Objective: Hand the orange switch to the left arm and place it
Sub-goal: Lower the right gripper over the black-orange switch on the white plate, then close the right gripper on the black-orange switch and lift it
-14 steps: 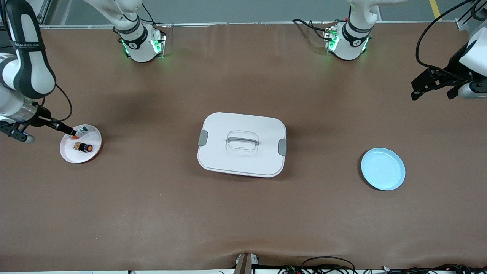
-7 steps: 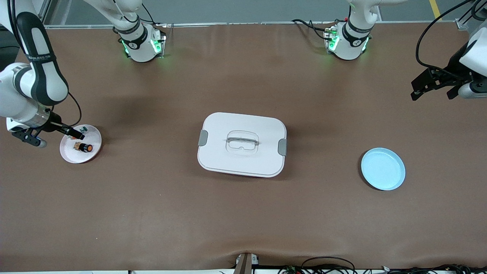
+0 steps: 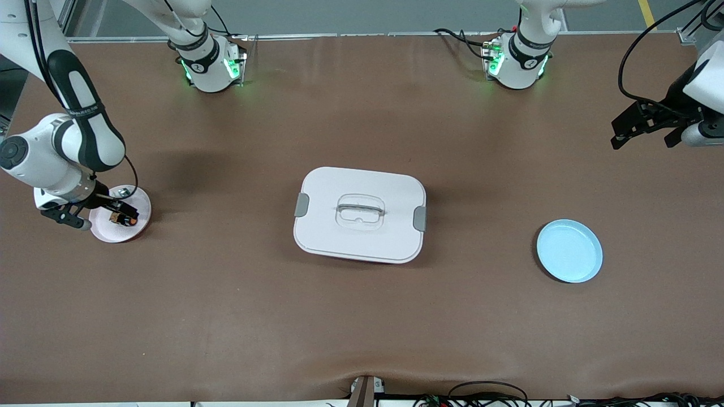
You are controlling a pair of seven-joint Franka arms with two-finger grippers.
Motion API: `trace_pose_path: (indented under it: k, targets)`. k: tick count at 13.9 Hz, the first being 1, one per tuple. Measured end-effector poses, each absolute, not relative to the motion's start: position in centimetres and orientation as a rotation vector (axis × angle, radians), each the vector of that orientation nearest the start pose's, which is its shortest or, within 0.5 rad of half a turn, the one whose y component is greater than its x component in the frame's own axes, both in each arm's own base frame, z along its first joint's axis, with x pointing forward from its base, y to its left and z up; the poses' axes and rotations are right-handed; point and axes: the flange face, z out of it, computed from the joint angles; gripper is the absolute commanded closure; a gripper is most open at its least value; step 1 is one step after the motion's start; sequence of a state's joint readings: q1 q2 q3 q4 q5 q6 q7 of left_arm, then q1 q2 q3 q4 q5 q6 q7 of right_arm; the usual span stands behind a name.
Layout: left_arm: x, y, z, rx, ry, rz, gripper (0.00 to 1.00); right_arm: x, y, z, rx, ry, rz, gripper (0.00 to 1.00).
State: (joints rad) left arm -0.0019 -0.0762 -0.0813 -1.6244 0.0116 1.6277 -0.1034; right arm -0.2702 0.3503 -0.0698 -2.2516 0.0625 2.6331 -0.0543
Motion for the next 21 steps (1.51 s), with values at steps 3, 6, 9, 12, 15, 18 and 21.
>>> trace_pose_path:
  k: [3,6,9,12,15,18,21]
  targets:
    - [53.5,-4.6,64.6,-3.129,-0.028,-0.126,0.0,51.3,-18.6,20.9,-3.107,0.469,-0.05,0.0]
    - [53.5,-4.7,64.6,-3.129,-0.027,-0.127,0.0,51.3,-19.2,20.6,-3.123,0.383,-0.048,0.0]
    - [53.5,-4.5,64.7,-3.129,-0.031,-0.13,0.0,51.3,-20.1,20.3,-3.132,0.332,-0.047,0.0]
    - [53.6,-4.4,64.6,-3.129,-0.036,-0.129,0.0,51.6,-20.4,19.8,-3.134,0.33,-0.05,0.0]
    - [53.6,-4.3,64.9,-3.129,-0.038,-0.137,0.0,52.0,-20.5,19.4,-3.137,0.329,-0.057,0.0]
    - [53.7,-4.3,65.0,-3.129,-0.039,-0.14,0.0,52.2,-20.6,19.1,-3.138,0.329,-0.056,0.0]
    - [53.7,-4.2,64.9,-3.129,-0.039,-0.139,0.0,52.5,-20.8,19.3,-3.14,0.33,-0.068,0.58]
